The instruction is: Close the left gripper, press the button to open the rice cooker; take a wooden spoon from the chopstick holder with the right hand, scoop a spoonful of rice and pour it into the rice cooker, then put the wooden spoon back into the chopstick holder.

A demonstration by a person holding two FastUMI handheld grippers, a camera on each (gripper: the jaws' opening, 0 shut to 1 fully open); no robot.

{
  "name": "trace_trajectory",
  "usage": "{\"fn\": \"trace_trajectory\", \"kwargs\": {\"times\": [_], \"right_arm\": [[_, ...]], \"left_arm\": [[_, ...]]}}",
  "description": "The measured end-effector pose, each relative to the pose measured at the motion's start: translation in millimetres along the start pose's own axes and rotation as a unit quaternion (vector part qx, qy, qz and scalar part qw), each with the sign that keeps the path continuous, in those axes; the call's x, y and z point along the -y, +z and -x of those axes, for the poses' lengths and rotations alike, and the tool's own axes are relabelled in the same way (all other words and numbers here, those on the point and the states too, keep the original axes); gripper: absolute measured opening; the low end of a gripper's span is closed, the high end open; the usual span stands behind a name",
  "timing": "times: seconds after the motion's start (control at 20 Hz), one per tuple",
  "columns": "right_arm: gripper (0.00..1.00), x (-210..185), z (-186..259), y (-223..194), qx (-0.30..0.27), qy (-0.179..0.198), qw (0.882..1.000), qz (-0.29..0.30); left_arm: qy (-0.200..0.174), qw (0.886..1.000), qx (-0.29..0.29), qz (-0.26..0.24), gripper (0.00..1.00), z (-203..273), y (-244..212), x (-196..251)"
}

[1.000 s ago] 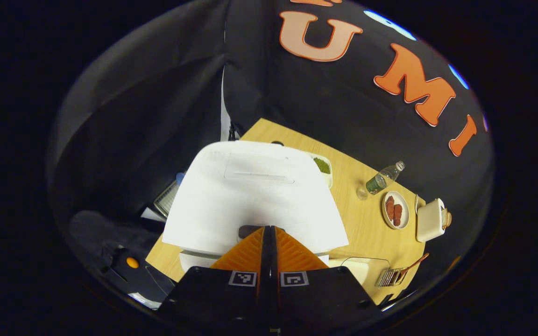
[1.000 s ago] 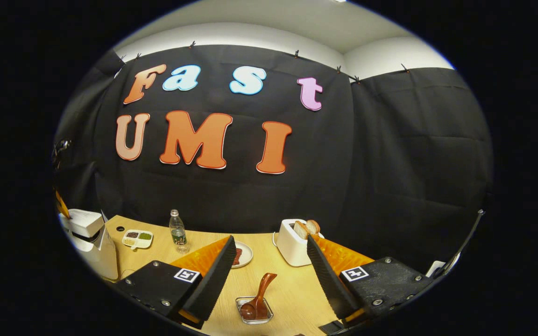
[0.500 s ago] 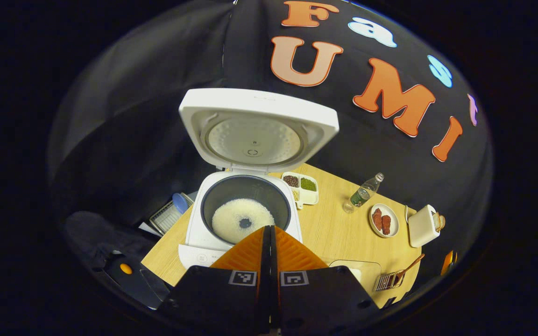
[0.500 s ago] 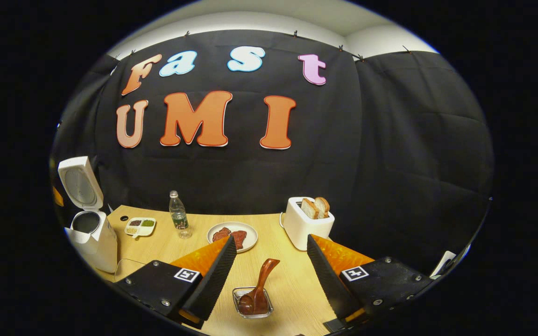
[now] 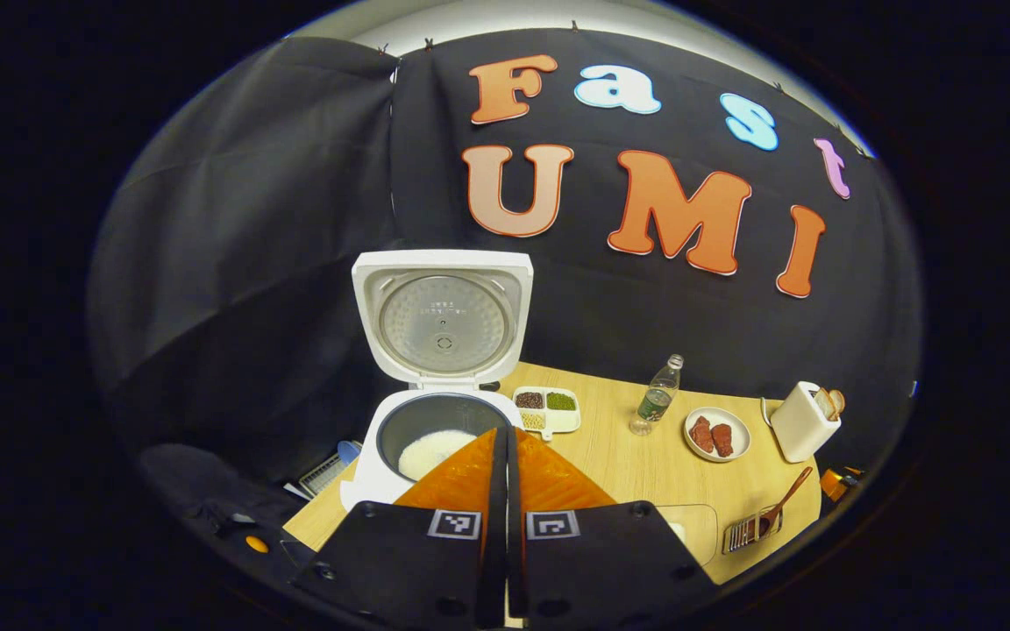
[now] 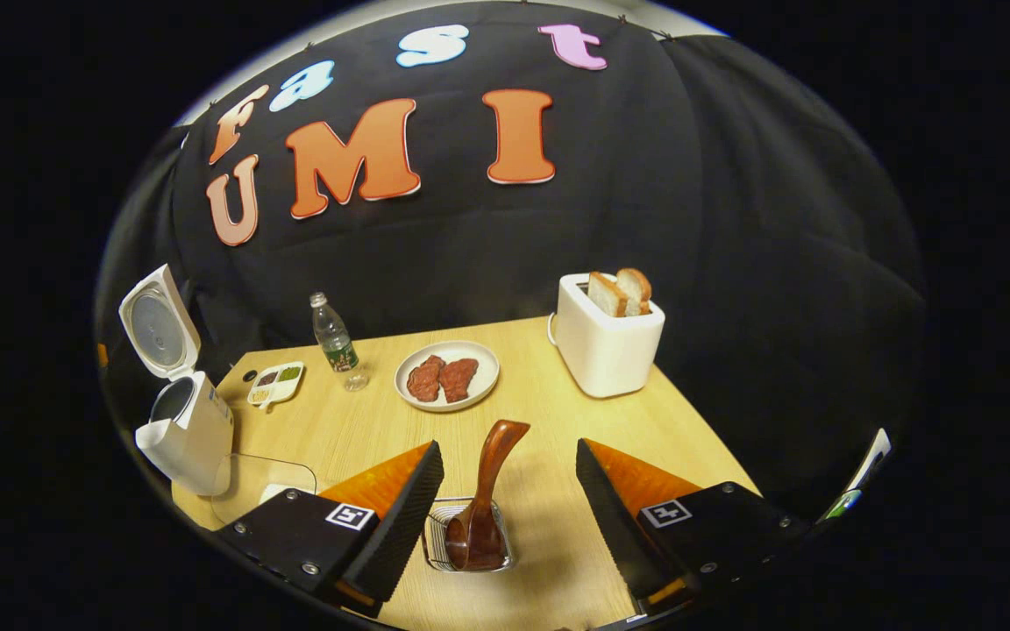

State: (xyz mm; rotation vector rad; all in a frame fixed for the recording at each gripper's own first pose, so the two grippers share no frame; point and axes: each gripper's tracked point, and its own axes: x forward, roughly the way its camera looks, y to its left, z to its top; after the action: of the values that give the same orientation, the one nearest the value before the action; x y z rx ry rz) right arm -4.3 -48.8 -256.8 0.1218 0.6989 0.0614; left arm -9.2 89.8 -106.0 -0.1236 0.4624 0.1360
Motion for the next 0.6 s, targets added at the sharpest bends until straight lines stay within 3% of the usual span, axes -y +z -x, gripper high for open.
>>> {"fn": "trace_trajectory", "kwargs": {"times": [0.1, 0.25, 0.3, 0.4, 0.45, 0.6], "right_arm": [[0.94, -4.4, -18.7, -11.4, -0.035, 0.024, 0.999, -0.017], [0.94, -10.8, -42.2, -28.2, -0.078, 0.053, 0.995, -0.044], [0.93, -14.7, -48.3, -31.6, -0.087, 0.063, 0.993, -0.053], [0.9, -21.6, -59.8, -37.5, -0.101, 0.078, 0.99, -0.061], [0.89, -23.1, -66.7, -40.7, -0.104, 0.081, 0.989, -0.061], [0.79, -26.1, -83.7, -42.0, -0.115, 0.087, 0.986, -0.077]], "left_arm": [[0.014, 1.0, 0.008, -0.009, 0.18, 12.7, -3.1, 2.6], [0.042, 0.999, 0.018, -0.029, 0.27, 36.1, -12.7, 2.8], [0.051, 0.998, 0.018, -0.039, 0.36, 42.5, -16.1, 3.4], [0.077, 0.995, 0.02, -0.062, 0.77, 53.0, -23.1, 1.4], [0.088, 0.993, 0.022, -0.072, 0.83, 57.0, -24.2, 2.4], [0.103, 0.989, 0.027, -0.103, 0.8, 67.4, -23.2, 10.9]]}}
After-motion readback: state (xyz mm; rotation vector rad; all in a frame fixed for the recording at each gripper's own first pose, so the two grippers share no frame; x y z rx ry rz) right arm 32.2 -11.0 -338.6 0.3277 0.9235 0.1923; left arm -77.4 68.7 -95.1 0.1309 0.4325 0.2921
